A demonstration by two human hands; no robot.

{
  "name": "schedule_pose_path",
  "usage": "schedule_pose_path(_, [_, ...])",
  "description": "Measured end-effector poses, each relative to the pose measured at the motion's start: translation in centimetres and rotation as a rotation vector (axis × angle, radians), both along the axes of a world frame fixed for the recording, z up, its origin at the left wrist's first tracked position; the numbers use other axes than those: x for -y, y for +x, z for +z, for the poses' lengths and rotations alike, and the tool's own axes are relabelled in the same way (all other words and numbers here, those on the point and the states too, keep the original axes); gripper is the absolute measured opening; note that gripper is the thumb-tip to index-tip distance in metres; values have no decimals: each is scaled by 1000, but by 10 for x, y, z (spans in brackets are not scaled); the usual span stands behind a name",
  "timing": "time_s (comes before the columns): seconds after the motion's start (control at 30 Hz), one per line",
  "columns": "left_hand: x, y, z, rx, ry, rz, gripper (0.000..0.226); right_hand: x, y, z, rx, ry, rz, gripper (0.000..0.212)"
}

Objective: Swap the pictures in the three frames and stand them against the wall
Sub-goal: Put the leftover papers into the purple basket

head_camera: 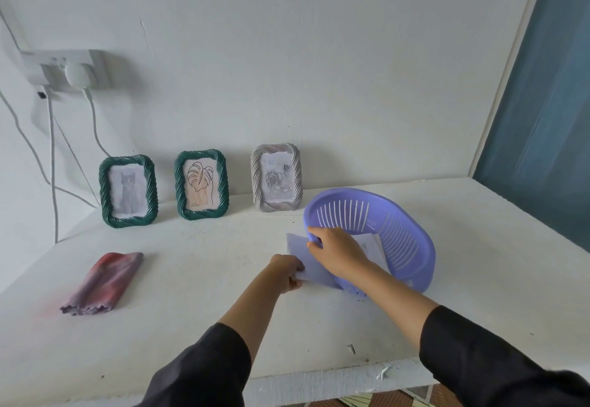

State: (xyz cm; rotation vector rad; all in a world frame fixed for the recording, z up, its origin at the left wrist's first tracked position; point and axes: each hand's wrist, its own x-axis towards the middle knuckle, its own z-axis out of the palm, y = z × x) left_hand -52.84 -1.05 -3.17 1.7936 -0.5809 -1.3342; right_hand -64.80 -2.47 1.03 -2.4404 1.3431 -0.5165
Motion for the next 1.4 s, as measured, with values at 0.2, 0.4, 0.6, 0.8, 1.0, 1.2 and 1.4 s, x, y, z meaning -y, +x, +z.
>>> schedule_pose_path(0.2, [-2, 28, 63, 459, -231, 103, 23, 0, 4, 21, 216, 108, -75, 46])
schedule_pose_path(0.4, [-13, -35, 118, 982, -572, -171, 31, 13, 19, 75, 874, 654, -136, 32])
schedule_pose_path(0.6, [-8, -56, 115, 848, -600, -422, 40, 46, -22, 75, 947, 520, -427, 35])
schedule_pose_path(0.8, [11, -31, 78, 792, -347, -315, 47, 61, -56, 28, 556, 754, -546, 35])
schedule_pose_path(1.0, [13, -25, 57, 644, -272, -322, 55, 61, -55, 10, -81, 718, -567, 60])
schedule_pose_path(1.2, [17, -23, 54, 639, -269, -341, 59, 72, -50, -2, -283, 597, -532, 109])
schedule_pose_path(1.4, [19, -21, 54, 688, -253, -377, 60, 65, -31, -16, -423, 626, -489, 135])
